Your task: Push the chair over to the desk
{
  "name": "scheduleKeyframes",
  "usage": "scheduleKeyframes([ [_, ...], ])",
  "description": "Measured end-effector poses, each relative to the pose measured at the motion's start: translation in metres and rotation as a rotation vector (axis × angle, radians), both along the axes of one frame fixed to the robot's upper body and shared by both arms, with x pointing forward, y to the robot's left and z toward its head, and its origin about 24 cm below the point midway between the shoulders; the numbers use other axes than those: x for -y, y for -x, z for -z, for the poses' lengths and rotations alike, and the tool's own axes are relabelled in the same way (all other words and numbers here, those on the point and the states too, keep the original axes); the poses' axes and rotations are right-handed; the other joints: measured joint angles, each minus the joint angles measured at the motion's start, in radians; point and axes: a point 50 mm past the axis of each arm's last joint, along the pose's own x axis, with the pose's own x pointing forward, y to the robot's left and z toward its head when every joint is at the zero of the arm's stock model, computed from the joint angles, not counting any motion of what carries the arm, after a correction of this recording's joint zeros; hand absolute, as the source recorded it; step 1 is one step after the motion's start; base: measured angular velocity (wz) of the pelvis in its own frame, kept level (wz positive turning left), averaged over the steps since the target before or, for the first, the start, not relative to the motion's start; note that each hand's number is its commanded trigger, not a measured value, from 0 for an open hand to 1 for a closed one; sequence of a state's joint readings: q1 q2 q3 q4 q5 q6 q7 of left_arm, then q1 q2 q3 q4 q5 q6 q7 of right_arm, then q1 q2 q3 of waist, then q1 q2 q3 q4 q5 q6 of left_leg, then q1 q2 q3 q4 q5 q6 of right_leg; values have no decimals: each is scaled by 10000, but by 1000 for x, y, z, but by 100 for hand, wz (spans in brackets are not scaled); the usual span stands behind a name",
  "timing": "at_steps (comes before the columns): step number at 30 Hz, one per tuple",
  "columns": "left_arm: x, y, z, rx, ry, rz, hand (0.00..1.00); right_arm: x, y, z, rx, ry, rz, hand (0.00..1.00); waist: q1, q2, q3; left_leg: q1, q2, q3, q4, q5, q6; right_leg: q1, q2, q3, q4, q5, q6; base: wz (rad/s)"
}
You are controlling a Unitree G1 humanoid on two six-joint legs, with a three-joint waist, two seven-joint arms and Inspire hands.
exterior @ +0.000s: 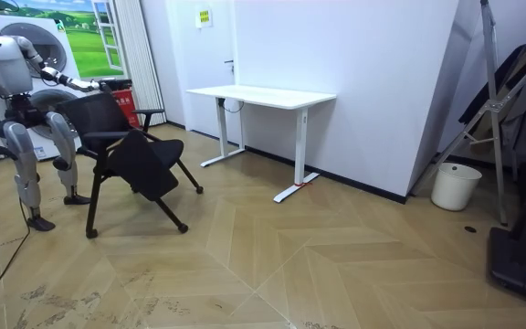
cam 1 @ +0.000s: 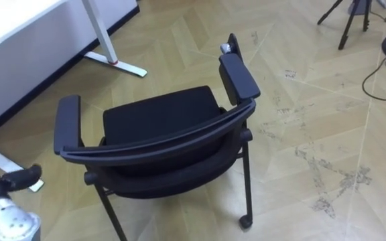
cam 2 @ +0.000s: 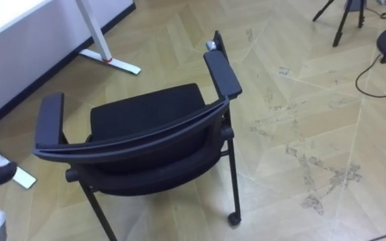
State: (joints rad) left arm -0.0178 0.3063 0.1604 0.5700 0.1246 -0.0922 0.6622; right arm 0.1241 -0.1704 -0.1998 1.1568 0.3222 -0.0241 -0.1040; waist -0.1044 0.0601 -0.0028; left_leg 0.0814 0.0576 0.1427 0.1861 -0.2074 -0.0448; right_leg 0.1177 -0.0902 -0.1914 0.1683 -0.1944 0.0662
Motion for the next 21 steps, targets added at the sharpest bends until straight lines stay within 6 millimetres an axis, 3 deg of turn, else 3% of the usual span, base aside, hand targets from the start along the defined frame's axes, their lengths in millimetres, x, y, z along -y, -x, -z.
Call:
scheduleKeyframes([
  [13,31,-28,-39,710,-2557,2310,0,-6,-5,2,195,-556,-133,0,-151,48,16,-169,-17,-159,49,2,3,-40,-1,-72,-7,4,-6,4],
  [21,59,-39,-44,300,-3397,4299,0,-6,-13,1,479,-725,-172,0,-371,239,51,-170,-15,-141,23,2,2,-55,-2,-67,-16,4,-5,0],
])
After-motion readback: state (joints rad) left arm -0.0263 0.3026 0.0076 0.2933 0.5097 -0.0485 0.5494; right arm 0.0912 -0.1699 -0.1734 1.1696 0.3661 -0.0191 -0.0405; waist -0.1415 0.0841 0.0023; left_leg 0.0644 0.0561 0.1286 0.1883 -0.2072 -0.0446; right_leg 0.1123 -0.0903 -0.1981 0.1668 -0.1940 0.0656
